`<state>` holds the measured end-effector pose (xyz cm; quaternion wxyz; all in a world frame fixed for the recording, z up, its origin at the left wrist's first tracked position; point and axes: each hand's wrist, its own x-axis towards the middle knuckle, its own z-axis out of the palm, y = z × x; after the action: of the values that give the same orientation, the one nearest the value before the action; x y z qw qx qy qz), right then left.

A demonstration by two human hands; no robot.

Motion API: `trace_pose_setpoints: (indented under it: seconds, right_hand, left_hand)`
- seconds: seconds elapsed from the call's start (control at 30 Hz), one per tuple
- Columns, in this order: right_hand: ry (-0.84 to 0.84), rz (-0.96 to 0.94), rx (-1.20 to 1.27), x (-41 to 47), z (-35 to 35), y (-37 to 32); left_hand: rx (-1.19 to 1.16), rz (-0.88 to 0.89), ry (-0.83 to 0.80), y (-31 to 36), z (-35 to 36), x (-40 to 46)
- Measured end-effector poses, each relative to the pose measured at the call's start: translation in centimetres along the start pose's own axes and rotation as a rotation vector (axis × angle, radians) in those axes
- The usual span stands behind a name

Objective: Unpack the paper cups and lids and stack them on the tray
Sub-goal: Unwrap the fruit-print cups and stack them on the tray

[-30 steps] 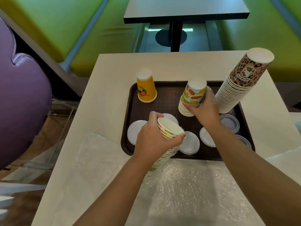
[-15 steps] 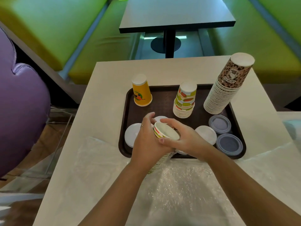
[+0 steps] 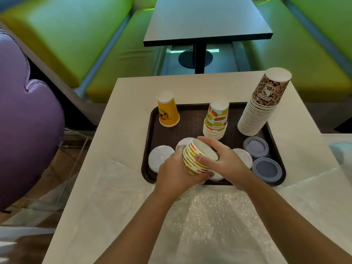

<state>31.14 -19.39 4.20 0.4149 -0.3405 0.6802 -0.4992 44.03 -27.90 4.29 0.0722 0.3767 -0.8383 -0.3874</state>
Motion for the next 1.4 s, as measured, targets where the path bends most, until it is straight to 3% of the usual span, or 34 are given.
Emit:
trace_pose_setpoints:
  seconds: [0.5,0.63,0.73,0.83,0.97,1.13,1.27,1.4]
  right_hand:
    - [-0.051,-0.046,-0.083,1.3,-1.8,-0.1]
    - [0.005,-0.183,-0.013,1.8,-2.8,-0.5]
    - [-0.175,-0.286,-0.155,1.8,-4.2,-1.3]
    - [-0.323,-0.37,-0.566,1.7,-5.3,-2.6]
    - [-0.258,-0.583,-1.171,2.0,-5.0,-4.4]
    - [-0.189,-0.861,-1.438,3.1,-4.4,-3.7]
    - [0.097,-0.871,-1.387,5.2,-6.4,-4.5]
    - [0.382,-0.616,-0.849,7.1,-7.2,-4.0]
  left_hand:
    - [-0.152,0.066,0.037,0.1,0.3,0.2]
    - [-0.174,0.076,0.056,-0.1,0.3,0.6]
    - [-0.182,0.079,0.057,-0.2,0.2,0.8]
    - [-0.179,0.098,0.055,-0.3,0.1,0.9]
    - [-0.174,0.097,0.038,-0.5,0.2,1.1]
    - [-0.21,0.09,0.03,-0.2,0.2,1.4]
    - [-0.224,0.045,0.065,-0.5,-0.4,1.8]
    - [-0.238,0.023,0.074,-0.6,-0.6,1.9]
